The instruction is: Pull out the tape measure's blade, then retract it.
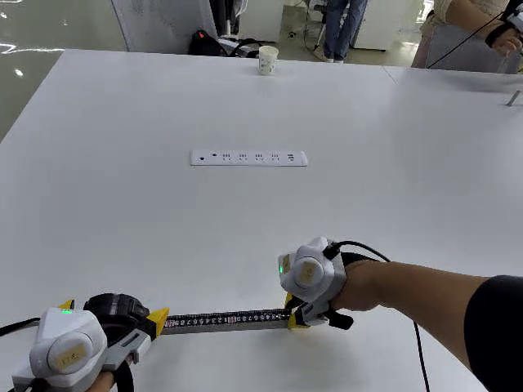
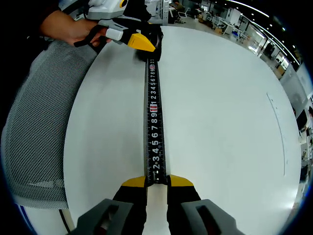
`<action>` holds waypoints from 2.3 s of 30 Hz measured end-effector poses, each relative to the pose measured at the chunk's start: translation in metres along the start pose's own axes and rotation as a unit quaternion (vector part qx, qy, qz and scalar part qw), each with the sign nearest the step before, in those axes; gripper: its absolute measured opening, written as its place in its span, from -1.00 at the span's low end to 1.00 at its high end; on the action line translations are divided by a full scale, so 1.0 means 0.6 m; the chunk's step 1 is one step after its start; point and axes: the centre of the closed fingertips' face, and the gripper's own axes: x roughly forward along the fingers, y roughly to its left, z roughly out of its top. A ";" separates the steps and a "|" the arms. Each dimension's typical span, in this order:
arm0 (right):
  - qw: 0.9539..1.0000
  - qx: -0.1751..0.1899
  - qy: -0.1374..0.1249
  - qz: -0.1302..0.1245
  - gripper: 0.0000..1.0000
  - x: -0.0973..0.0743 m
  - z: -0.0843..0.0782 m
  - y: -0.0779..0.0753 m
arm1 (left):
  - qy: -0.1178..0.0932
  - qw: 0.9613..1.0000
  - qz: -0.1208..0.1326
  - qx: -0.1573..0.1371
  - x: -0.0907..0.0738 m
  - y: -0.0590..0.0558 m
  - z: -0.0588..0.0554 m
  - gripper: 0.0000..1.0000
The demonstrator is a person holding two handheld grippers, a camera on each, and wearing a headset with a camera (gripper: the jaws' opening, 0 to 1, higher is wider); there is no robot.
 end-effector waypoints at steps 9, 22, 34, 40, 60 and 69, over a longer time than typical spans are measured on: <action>0.999 0.033 -0.001 0.004 -0.78 -0.001 0.003 -0.001 | -0.002 1.000 0.000 -0.010 0.003 0.002 0.004 0.52; 0.999 0.042 0.013 0.006 -0.78 0.000 0.002 -0.002 | 0.014 1.000 0.004 -0.026 0.002 0.010 -0.007 0.31; 0.999 0.029 0.023 -0.002 -0.80 0.000 0.002 -0.002 | 0.019 1.000 0.002 -0.018 0.002 0.008 -0.009 0.29; 0.999 0.030 0.028 -0.001 -0.80 0.001 0.001 -0.003 | 0.028 0.999 -0.005 -0.016 0.002 0.007 -0.011 0.27; 0.999 0.051 0.017 0.000 -0.79 0.003 0.008 -0.003 | 0.050 0.999 -0.012 -0.016 0.006 0.008 -0.016 0.26; 0.998 0.060 0.024 -0.004 -0.78 0.004 0.012 -0.003 | 0.055 0.998 -0.017 -0.022 0.006 0.007 -0.017 0.27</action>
